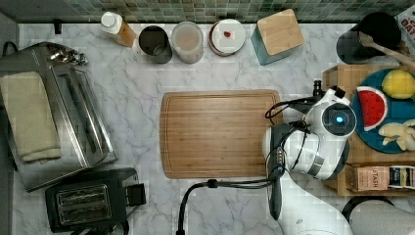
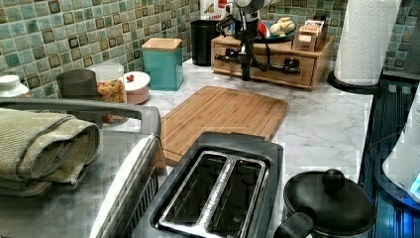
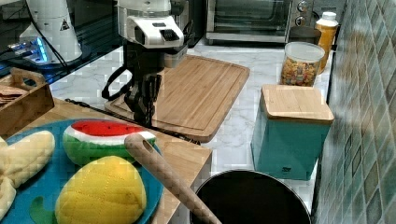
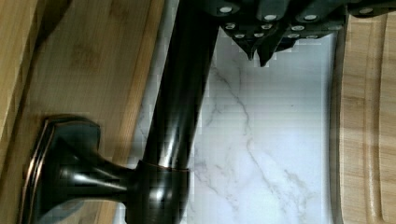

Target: Close the drawer.

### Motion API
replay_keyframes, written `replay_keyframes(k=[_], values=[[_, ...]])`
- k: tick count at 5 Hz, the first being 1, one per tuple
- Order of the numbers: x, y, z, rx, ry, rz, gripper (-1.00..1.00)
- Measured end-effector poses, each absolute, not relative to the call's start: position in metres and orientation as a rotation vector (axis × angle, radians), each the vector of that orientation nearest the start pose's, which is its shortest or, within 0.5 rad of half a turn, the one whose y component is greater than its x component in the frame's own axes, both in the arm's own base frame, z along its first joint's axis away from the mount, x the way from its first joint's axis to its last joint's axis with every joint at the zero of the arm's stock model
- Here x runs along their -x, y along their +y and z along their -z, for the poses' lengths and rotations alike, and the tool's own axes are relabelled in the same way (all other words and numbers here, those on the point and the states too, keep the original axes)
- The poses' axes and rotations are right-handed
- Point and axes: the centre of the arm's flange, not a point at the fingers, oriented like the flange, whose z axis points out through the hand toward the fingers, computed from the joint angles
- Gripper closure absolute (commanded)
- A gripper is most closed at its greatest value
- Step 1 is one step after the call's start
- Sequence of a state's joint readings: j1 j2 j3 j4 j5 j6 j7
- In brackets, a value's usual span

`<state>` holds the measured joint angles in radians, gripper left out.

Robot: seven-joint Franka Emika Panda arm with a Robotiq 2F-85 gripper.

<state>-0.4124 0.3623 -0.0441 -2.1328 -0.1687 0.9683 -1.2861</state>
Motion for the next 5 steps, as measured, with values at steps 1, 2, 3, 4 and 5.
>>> replay_keyframes(k=[1, 2, 3, 4, 5], values=[[-0.5215, -0.2541, -0.2393, 3.247, -0.288, -0.016, 1.0], [-0.5218, -0.2537, -0.2392, 3.246, -0.287, -0.014, 1.0], [-0.5218, -0.2548, -0.2397, 3.241, -0.288, -0.009, 1.0], [-0.5216, -0.2551, -0.2397, 3.238, -0.285, -0.007, 1.0], [-0.5217, -0.2548, -0.2394, 3.24, -0.287, -0.009, 1.0]])
